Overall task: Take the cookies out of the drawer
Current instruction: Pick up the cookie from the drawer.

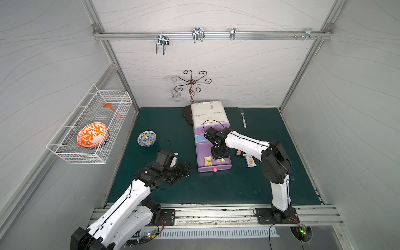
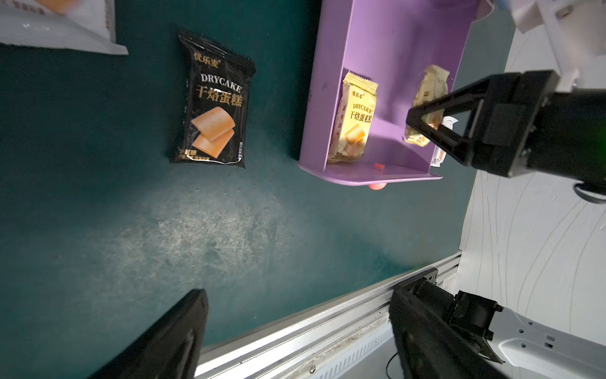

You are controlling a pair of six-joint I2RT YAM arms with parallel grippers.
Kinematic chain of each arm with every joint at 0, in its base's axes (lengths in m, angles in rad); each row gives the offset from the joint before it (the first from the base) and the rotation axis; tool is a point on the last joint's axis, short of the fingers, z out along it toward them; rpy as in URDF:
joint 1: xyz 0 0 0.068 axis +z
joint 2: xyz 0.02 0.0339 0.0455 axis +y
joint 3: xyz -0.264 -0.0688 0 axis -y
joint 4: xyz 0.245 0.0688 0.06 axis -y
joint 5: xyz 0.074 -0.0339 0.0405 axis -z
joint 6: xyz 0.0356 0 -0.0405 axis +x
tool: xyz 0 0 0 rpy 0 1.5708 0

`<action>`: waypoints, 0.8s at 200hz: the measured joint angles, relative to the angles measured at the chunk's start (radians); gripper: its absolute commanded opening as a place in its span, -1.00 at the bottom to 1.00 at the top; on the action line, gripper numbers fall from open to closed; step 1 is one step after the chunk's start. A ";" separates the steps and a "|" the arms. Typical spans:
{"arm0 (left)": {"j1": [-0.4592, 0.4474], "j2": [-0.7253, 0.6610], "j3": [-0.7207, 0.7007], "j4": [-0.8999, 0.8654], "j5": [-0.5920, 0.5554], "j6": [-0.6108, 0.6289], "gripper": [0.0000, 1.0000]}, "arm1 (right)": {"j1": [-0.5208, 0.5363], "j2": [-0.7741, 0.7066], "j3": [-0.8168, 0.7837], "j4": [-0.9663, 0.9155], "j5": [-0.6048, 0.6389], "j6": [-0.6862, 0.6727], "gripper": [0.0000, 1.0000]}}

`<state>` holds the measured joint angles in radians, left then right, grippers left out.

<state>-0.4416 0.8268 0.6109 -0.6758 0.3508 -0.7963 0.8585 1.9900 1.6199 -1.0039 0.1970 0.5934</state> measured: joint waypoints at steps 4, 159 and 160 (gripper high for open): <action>0.000 0.000 0.000 0.000 0.000 0.000 0.84 | 0.000 -0.006 0.001 -0.002 -0.006 -0.001 -0.27; 0.000 0.067 0.031 0.020 0.000 0.016 0.84 | -0.072 -0.217 -0.042 -0.013 -0.103 -0.042 -0.27; 0.000 0.067 0.032 0.021 0.000 0.016 0.84 | -0.077 -0.222 -0.045 -0.014 -0.104 -0.043 -0.28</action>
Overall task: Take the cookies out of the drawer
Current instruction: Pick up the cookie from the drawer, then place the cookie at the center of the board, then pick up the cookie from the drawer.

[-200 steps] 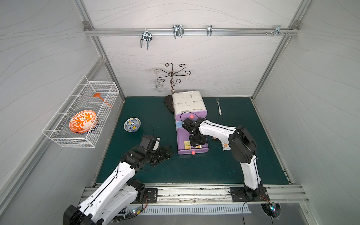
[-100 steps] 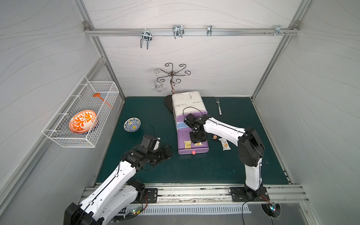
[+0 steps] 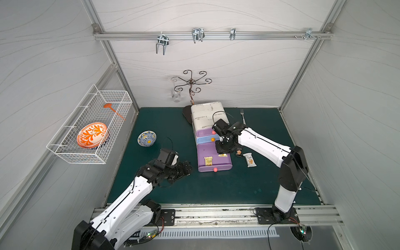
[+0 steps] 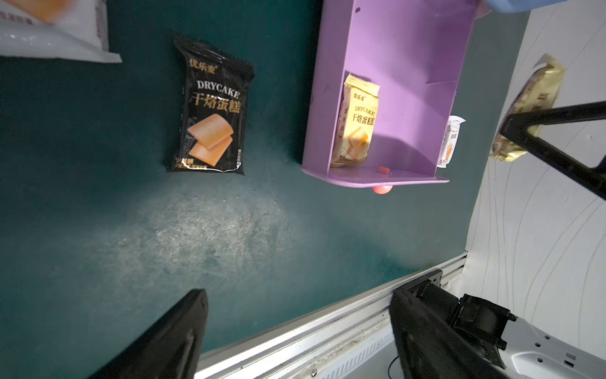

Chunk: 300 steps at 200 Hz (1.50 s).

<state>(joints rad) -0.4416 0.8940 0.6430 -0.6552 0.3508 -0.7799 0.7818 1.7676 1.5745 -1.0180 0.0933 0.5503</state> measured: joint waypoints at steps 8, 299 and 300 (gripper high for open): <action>0.000 0.007 0.009 0.003 0.000 0.003 0.84 | -0.025 -0.031 -0.019 0.000 -0.005 -0.002 -0.28; -0.319 0.644 0.698 -0.281 -0.265 0.138 0.80 | -0.381 0.094 -0.049 0.074 -0.375 -0.157 0.24; -0.320 0.645 0.697 -0.281 -0.265 0.138 0.79 | -0.379 0.094 -0.051 0.074 -0.375 -0.157 0.24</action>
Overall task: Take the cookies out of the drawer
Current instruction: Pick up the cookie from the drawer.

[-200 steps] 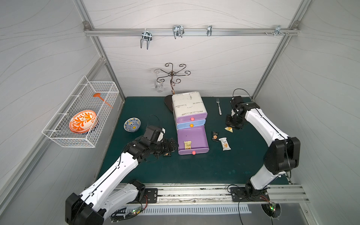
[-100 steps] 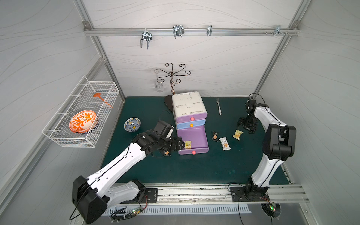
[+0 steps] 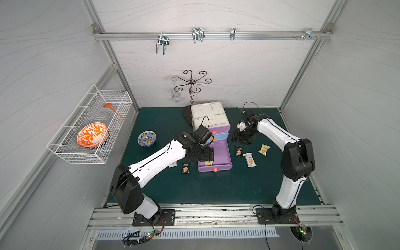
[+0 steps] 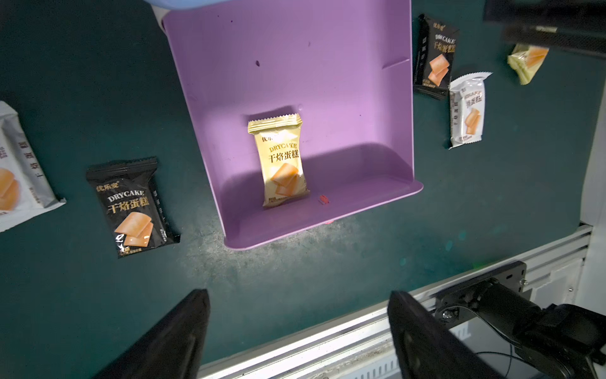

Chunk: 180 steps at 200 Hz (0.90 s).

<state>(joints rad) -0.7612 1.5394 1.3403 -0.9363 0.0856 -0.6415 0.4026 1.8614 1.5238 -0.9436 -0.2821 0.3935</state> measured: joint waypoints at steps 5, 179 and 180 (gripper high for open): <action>-0.002 0.004 0.000 -0.001 0.000 0.001 0.79 | 0.013 -0.007 -0.012 -0.001 0.000 -0.001 0.24; -0.044 0.352 0.287 -0.178 -0.144 0.000 0.72 | 0.021 -0.168 -0.154 0.002 -0.023 -0.029 0.25; -0.044 0.352 0.287 -0.177 -0.144 -0.002 0.72 | 0.021 -0.168 -0.154 0.002 -0.023 -0.029 0.25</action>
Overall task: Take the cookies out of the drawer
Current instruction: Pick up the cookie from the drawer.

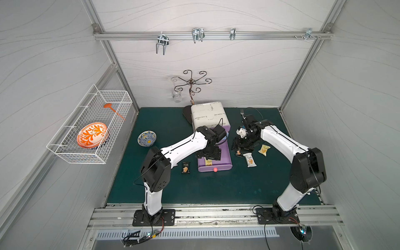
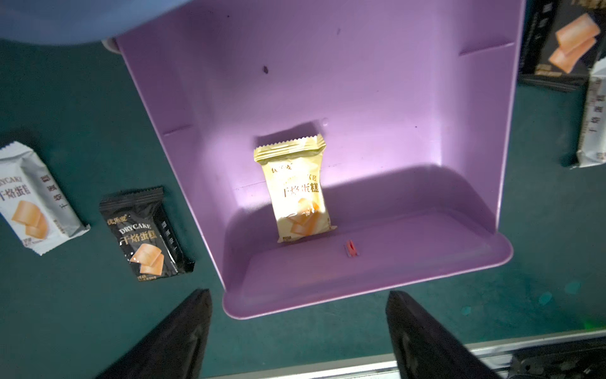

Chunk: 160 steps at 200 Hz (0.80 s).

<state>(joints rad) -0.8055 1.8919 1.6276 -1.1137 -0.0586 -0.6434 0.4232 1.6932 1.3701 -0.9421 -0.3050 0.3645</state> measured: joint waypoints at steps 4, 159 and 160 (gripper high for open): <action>-0.001 0.001 0.000 0.001 -0.002 -0.006 0.71 | 0.000 0.000 0.000 0.000 -0.001 -0.001 0.25; -0.032 0.074 -0.035 0.101 -0.057 -0.173 0.51 | -0.010 0.001 -0.005 0.013 -0.049 -0.059 0.27; -0.032 0.074 -0.037 0.103 -0.058 -0.173 0.51 | -0.010 0.001 -0.005 0.013 -0.049 -0.059 0.27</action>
<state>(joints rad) -0.8379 1.9663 1.5902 -1.0111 -0.1165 -0.8162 0.4137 1.6943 1.3655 -0.9287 -0.3538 0.3058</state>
